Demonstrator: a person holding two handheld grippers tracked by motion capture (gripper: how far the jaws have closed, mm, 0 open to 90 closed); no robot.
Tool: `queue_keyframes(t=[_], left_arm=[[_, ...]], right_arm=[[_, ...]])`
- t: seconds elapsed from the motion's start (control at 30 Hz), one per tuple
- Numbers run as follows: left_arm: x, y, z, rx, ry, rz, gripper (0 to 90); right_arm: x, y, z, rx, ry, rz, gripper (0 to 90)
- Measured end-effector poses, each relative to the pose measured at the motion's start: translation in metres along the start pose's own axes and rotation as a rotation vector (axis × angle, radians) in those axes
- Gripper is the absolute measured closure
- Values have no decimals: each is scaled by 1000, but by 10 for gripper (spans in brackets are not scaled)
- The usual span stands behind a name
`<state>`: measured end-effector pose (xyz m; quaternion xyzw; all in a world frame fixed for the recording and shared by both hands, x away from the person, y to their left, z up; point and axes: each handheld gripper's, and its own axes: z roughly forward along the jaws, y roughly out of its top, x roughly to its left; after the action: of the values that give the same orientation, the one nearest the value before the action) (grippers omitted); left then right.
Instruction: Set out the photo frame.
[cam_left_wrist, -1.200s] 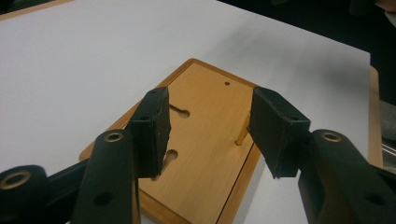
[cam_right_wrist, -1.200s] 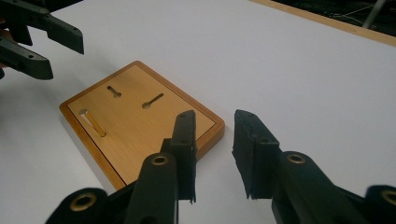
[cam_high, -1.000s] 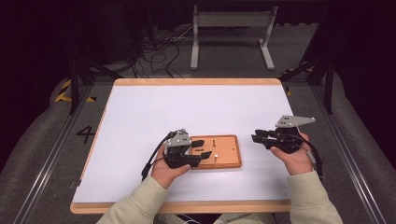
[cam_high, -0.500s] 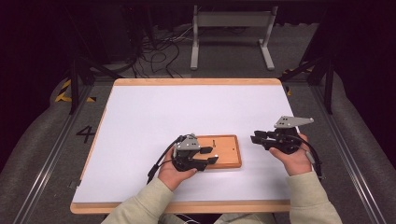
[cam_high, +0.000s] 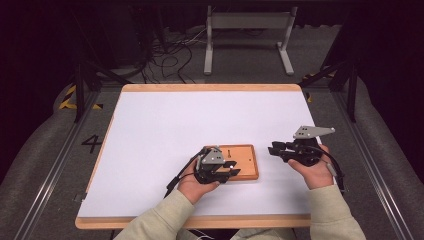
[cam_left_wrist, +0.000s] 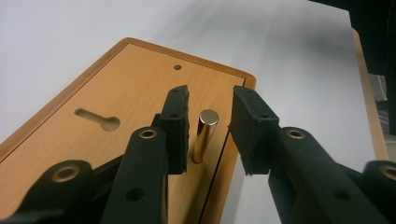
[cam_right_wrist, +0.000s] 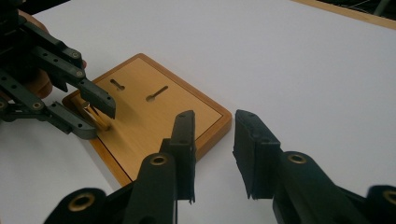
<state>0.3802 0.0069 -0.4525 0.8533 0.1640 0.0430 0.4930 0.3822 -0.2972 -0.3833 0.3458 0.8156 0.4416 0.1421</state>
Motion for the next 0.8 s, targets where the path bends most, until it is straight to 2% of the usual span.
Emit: queue_keyframes(t=[0.03,0.1,0.13,0.2,0.33,0.43,0.63,0.8], left_arm=[[0,0,1,3,-4,6,702],[-1,0,1,12,31,33,788],[1,0,0,12,32,31,824],[2,0,0,8,28,34,831],[-2,1,1,12,50,76,833],[-5,1,1,24,76,139,833],[-9,0,1,28,101,199,833],[-16,-1,0,40,137,282,833]], right_arm=[[0,0,0,1,0,-1,695],[0,-1,0,1,0,0,694],[0,-1,-1,1,0,1,694],[0,-3,-1,4,0,2,694],[0,-4,-1,4,0,2,692],[0,-3,-3,3,-7,6,693],[0,-3,-1,11,-11,9,701],[1,-2,0,14,-5,1,710]])
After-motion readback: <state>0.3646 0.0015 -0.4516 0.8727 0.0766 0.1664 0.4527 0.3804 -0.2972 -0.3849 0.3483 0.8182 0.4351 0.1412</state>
